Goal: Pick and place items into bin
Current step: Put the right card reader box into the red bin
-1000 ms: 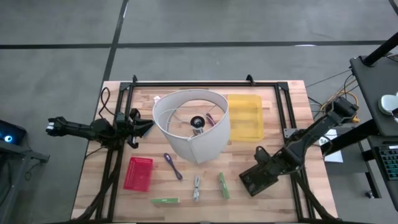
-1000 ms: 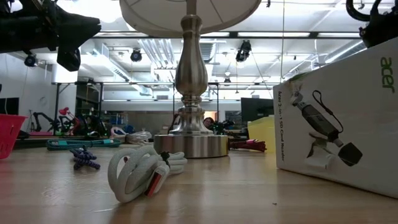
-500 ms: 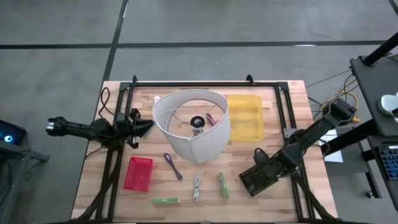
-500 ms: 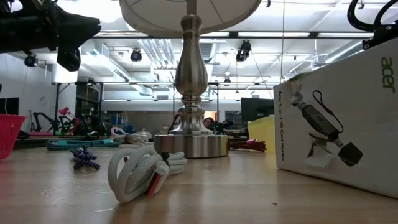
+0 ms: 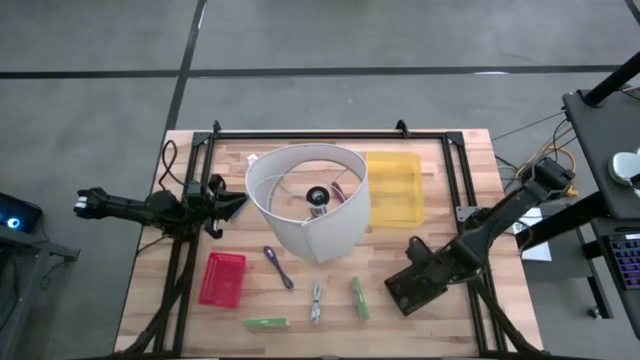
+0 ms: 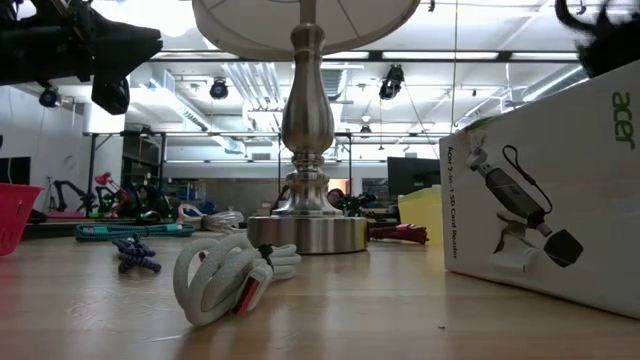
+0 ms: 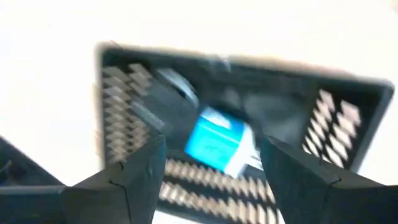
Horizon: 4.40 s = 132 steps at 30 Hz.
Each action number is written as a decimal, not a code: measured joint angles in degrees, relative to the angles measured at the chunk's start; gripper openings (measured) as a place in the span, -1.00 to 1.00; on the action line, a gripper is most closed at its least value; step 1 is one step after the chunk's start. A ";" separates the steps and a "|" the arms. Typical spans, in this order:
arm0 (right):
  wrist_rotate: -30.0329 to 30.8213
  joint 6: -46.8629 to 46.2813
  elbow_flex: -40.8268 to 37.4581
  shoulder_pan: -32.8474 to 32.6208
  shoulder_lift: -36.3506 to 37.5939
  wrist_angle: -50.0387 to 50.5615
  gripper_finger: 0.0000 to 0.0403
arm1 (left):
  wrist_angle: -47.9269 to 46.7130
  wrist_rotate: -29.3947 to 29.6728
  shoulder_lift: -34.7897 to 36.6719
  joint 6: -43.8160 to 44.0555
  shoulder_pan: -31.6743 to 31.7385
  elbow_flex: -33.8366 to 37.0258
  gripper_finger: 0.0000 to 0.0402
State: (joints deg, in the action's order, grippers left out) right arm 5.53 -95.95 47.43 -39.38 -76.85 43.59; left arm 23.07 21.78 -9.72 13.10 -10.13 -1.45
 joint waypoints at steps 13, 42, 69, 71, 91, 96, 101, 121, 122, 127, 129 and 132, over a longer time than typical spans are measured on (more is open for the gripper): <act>25.70 10.83 11.24 1.60 -0.11 -8.35 0.19 | 0.01 -0.01 0.01 0.07 -0.04 0.00 -0.74; 7.94 9.38 31.27 2.84 -28.14 -7.81 0.22 | 0.09 -0.01 0.13 0.28 0.00 -0.02 -0.74; 7.65 14.98 30.78 3.51 -29.69 -3.25 0.22 | 0.07 0.00 0.08 1.64 0.00 -0.04 -0.74; 7.56 17.63 30.78 3.77 -29.51 -2.41 0.22 | 0.10 0.01 0.11 1.66 -0.04 -0.04 -0.74; 14.63 4.49 30.77 5.16 -28.53 -14.52 0.22 | -0.01 1.49 -0.10 6.03 -0.02 -0.07 -0.74; 15.91 0.38 30.79 4.71 -29.99 -19.07 0.22 | -0.02 1.49 -0.26 6.01 0.00 -0.04 -0.74; 15.91 0.04 32.80 4.29 -32.72 -18.79 0.22 | -0.10 1.49 -0.32 6.00 0.00 0.00 -0.74; 10.69 -11.17 44.92 3.98 -44.10 3.26 0.17 | -0.06 1.27 -1.76 5.91 0.00 0.13 -0.74; 10.68 -10.63 44.90 3.98 -44.13 3.01 0.17 | -0.14 1.27 -1.91 5.73 0.00 0.15 -0.74; 10.47 -10.16 43.58 3.98 -44.20 3.16 0.16 | -0.09 1.27 -2.90 5.64 0.00 0.20 -0.74; 9.79 -10.18 43.07 3.98 -44.20 3.14 0.16 | -0.11 1.26 -3.12 5.64 0.00 0.21 -0.74; 7.82 -10.19 41.54 3.99 -44.20 1.96 0.16 | -0.09 1.27 -3.43 5.64 0.00 0.22 -0.74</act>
State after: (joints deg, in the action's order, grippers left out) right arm 13.35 -106.14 88.97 -35.39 -121.05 45.55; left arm 22.98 23.05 -13.14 18.74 -10.13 -1.23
